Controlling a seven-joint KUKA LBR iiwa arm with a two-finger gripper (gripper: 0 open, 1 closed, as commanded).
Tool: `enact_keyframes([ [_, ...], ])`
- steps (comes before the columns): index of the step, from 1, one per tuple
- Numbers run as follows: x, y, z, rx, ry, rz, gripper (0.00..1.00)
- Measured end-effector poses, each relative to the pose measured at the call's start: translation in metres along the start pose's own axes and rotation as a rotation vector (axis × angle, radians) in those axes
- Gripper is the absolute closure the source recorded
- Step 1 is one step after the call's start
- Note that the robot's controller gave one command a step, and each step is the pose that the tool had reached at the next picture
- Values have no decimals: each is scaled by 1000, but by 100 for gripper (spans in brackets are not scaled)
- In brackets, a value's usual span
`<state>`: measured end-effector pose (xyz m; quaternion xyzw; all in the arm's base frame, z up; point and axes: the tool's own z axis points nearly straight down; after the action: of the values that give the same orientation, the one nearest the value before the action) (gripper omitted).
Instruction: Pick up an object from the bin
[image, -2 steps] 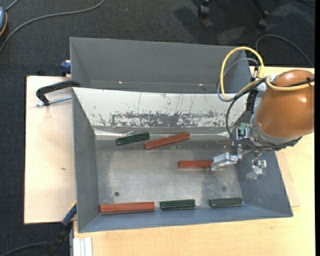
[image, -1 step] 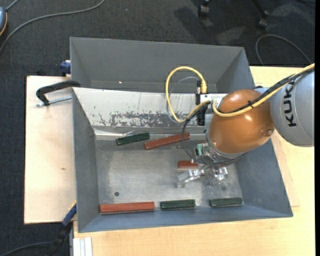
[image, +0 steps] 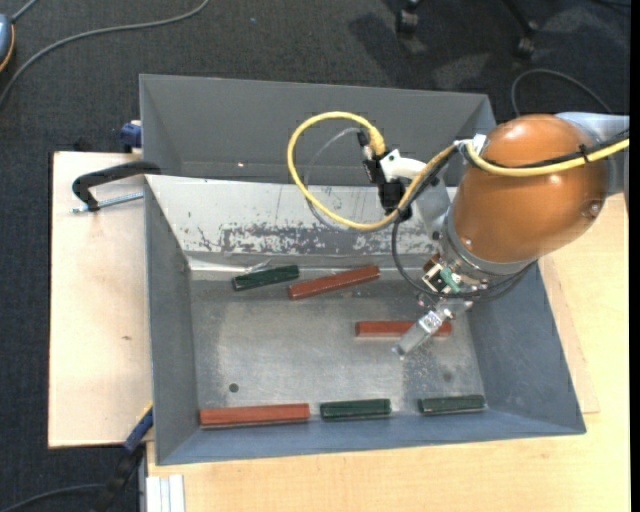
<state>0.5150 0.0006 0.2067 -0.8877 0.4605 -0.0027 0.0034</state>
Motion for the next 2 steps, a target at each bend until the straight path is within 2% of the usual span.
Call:
enact_keyframes([
  [1, 12, 20, 140, -15, -7, -29, 0],
  [2, 61, 24, 2, 0, 3, 228, 0],
])
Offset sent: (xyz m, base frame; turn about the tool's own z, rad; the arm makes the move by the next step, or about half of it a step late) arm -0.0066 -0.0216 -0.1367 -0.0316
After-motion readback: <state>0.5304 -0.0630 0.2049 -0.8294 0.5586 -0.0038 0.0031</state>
